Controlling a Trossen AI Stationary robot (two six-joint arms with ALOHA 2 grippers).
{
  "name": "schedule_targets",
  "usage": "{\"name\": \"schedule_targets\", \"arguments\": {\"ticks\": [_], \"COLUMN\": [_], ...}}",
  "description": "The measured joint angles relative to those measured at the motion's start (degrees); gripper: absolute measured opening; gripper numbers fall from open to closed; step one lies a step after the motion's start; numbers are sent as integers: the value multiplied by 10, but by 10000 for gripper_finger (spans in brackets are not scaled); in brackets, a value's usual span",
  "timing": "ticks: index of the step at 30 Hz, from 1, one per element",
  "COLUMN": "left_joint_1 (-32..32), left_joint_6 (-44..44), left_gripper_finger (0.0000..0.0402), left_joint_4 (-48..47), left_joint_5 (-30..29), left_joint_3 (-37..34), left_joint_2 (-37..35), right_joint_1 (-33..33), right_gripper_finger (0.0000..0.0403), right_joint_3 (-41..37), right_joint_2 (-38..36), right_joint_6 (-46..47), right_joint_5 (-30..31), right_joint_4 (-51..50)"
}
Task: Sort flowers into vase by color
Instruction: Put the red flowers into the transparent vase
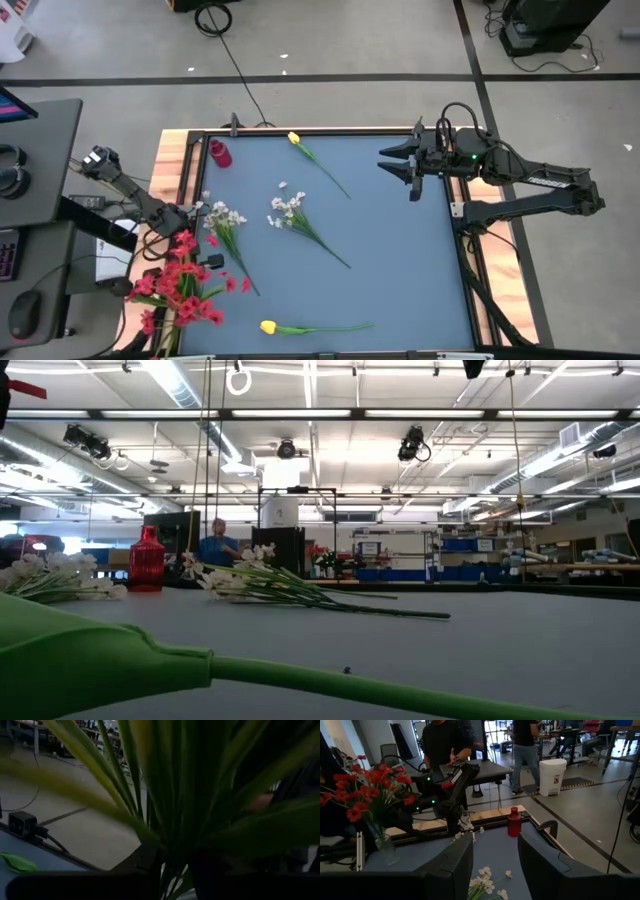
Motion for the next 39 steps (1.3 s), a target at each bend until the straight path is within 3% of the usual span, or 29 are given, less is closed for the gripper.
{"name": "schedule_targets", "arguments": {"ticks": [8,13,21,39], "left_joint_1": [0,2,7,6], "left_joint_6": [-53,-53,-53,-43], "left_gripper_finger": [174,206,210,210], "left_joint_4": [-3,-14,-62,-117], "left_joint_5": [1,5,1,0], "left_joint_3": [3,44,105,138], "left_joint_2": [0,1,17,85], "right_joint_1": [0,0,0,0], "right_gripper_finger": [164,164,164,164], "right_joint_3": [0,0,0,0], "right_joint_2": [0,0,0,0], "right_joint_6": [0,0,0,0], "right_joint_5": [0,0,0,0], "right_joint_4": [0,0,0,0]}}
